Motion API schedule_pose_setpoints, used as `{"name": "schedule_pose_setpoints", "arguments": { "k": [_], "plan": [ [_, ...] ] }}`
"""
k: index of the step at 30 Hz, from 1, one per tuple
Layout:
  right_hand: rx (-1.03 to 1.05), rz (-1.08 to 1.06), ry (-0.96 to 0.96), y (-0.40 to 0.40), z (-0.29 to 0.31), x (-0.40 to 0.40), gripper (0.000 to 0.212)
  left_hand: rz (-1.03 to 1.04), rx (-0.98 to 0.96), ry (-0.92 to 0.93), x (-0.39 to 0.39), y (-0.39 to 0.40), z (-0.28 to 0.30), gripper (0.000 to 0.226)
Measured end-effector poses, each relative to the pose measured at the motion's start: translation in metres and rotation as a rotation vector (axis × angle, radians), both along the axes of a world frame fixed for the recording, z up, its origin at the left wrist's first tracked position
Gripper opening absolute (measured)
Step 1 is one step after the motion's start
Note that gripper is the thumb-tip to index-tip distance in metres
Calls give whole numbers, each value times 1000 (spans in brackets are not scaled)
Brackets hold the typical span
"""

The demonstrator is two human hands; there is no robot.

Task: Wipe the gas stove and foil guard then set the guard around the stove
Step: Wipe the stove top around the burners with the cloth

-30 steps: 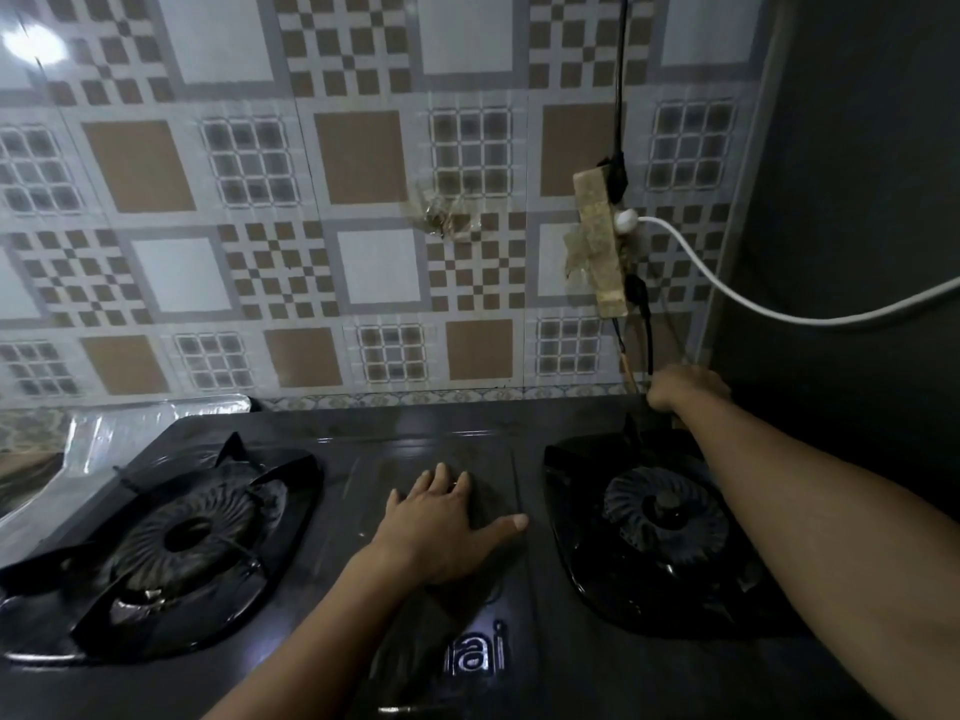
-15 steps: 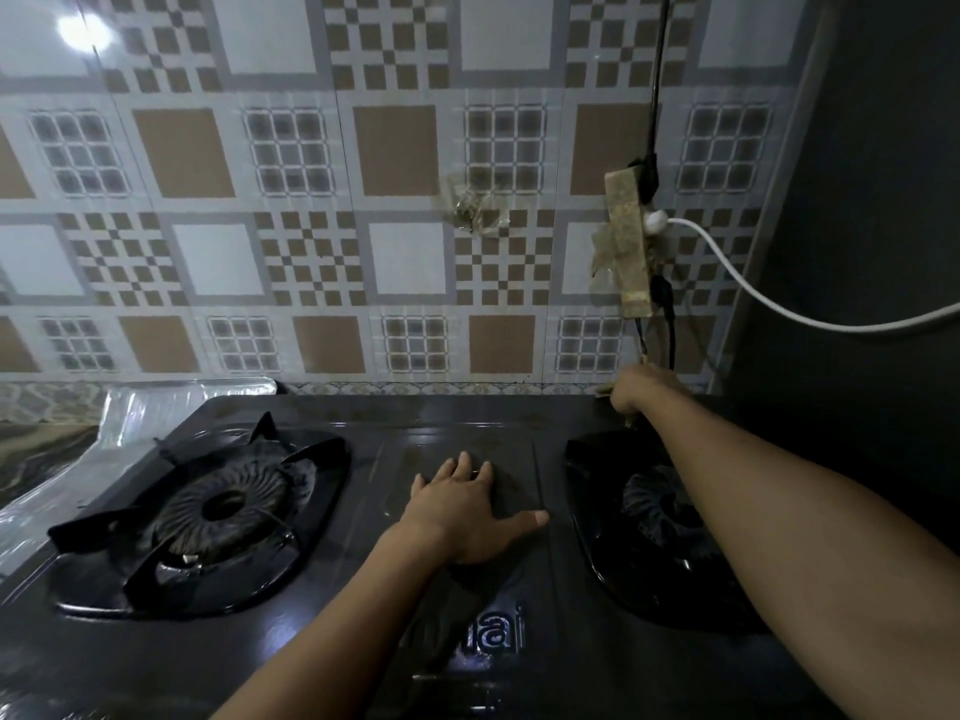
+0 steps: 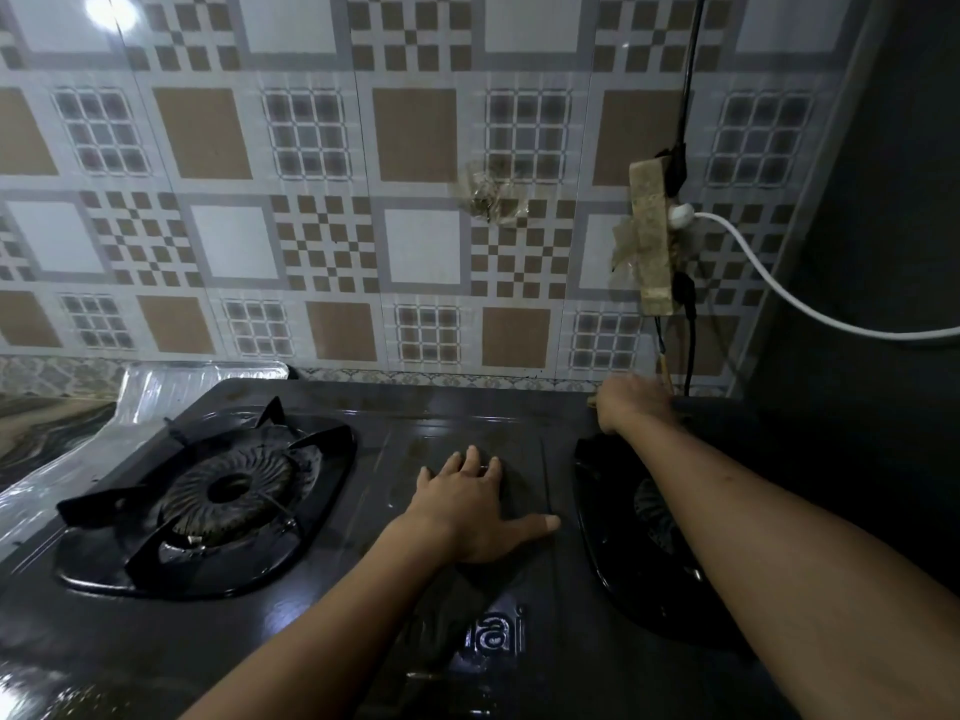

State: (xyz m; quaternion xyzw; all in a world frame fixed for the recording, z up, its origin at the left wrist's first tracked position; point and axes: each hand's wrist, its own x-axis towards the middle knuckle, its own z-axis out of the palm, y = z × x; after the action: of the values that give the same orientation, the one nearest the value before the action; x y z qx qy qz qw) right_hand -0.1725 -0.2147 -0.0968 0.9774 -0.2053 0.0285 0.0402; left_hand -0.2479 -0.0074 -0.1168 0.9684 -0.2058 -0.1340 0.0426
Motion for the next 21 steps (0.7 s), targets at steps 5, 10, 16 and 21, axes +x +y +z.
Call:
{"name": "schedule_pose_setpoints", "arguments": {
  "k": [5,10,16,21],
  "plan": [
    [37,-17,1,4,-1,3,23,-4,9,-7,0,-1,0,106],
    [87,116,-46,48,-1,11,24,-9,6,-19,2,-1,-1,105],
    [165,271,-45,117,4,17,23,-13,-32,25,0,5,4,93],
    [269,208,-48,99,5,3,22,27,-79,-8,-18,28,7,90]
  ]
}}
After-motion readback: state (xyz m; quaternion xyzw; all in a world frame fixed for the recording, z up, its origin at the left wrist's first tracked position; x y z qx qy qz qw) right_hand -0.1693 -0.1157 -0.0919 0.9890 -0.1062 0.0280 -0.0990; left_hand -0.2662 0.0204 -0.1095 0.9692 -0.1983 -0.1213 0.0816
